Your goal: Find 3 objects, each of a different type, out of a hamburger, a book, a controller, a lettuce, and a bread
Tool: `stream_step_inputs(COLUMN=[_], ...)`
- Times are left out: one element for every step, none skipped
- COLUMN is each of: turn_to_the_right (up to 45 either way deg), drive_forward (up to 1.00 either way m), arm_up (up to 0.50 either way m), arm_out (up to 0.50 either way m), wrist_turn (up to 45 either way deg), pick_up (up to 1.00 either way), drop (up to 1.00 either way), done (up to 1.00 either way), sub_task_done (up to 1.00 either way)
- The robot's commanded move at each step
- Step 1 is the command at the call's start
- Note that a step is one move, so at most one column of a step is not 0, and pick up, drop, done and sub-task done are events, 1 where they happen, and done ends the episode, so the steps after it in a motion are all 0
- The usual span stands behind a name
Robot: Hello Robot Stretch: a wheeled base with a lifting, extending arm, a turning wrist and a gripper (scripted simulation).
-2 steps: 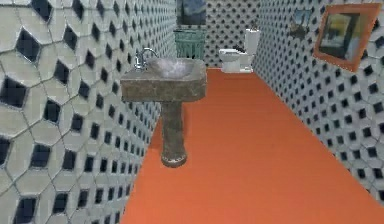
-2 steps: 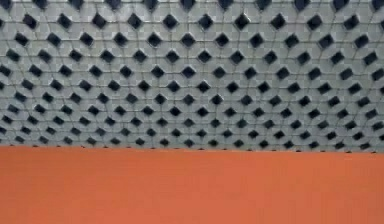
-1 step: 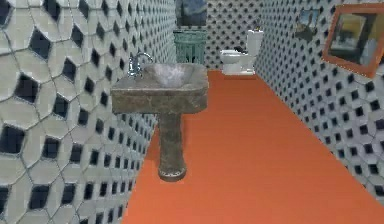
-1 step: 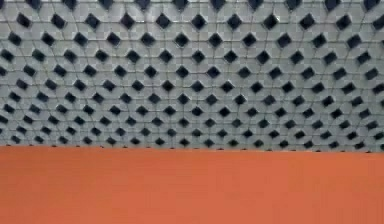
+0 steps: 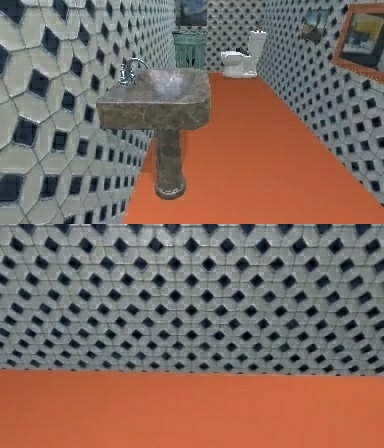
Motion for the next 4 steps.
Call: stream_step_inputs(turn_to_the_right=[45.0, 45.0, 0.0, -45.0], drive_forward=[0.00, 0.00, 0.20, 0.00], arm_up=[0.00, 0.00, 0.00, 0.00], arm_out=[0.00, 0.00, 0.00, 0.00], wrist_turn=[0.0, 0.0, 0.0, 0.0], pick_up=[0.00, 0.00, 0.00, 0.00], drop=[0.00, 0.00, 0.00, 0.00], done=[0.00, 0.00, 0.00, 0.00], sub_task_done=[0.00, 0.00, 0.00, 0.00])
